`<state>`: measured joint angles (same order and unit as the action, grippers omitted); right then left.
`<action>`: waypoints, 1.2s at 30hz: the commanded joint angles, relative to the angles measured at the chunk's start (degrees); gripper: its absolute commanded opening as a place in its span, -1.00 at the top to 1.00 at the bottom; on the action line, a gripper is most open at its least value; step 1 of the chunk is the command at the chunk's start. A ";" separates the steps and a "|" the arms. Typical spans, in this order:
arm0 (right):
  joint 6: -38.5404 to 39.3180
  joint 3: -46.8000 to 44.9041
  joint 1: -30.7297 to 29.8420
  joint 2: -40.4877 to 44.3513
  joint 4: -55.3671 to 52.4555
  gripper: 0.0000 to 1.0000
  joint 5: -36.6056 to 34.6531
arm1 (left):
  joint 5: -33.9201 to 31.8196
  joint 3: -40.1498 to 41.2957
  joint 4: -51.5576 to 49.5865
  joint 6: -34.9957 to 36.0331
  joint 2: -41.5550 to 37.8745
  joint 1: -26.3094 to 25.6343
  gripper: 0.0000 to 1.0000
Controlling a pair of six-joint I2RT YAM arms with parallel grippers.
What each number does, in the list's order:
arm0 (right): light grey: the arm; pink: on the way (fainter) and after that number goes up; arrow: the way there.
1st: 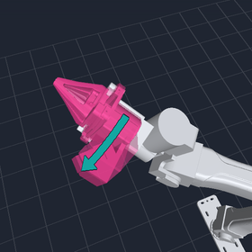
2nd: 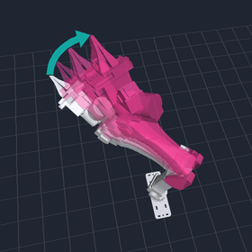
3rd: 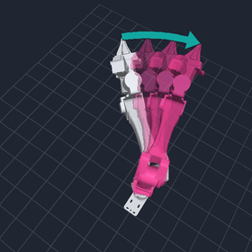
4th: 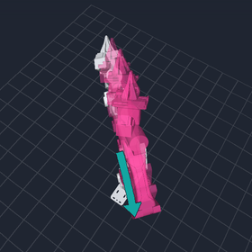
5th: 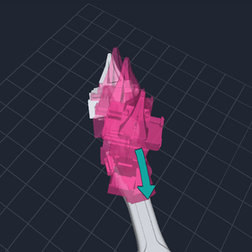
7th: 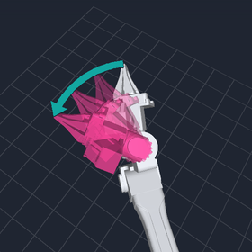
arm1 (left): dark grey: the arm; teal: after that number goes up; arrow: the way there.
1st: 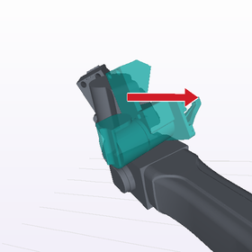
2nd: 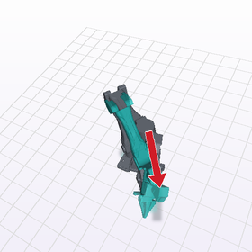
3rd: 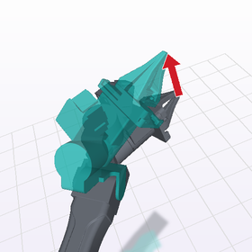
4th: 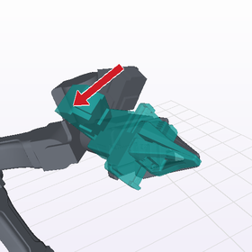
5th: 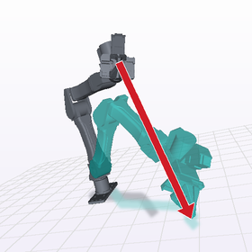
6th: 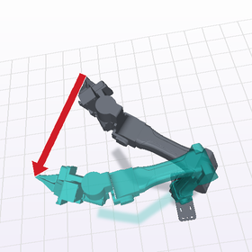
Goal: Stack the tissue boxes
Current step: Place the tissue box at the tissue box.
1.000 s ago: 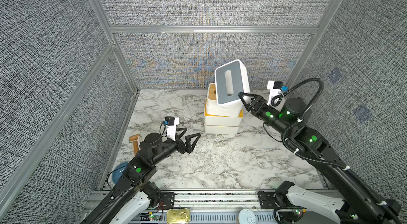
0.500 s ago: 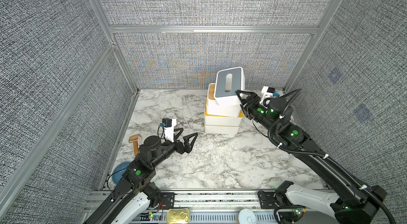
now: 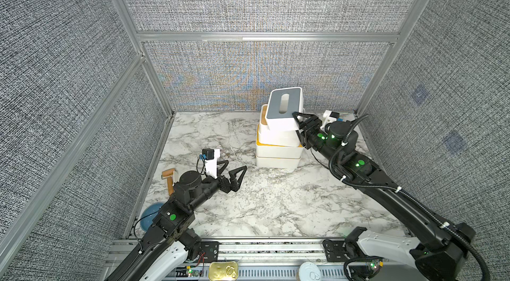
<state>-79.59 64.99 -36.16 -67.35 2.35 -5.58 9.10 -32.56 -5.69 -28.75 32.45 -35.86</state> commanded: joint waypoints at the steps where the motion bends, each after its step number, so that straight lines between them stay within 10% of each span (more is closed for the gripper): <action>1: -1.47 0.49 -0.18 -1.06 4.94 0.82 1.19 | -0.05 0.15 1.10 0.45 -0.23 0.07 -0.99; 36: -5.51 -8.87 1.51 2.37 14.05 -0.07 0.53 | -1.04 0.30 0.76 0.54 -0.80 0.06 -0.98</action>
<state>-83.85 56.25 -35.05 -65.36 13.96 -5.41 8.86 -32.23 -5.69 -28.73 31.70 -35.86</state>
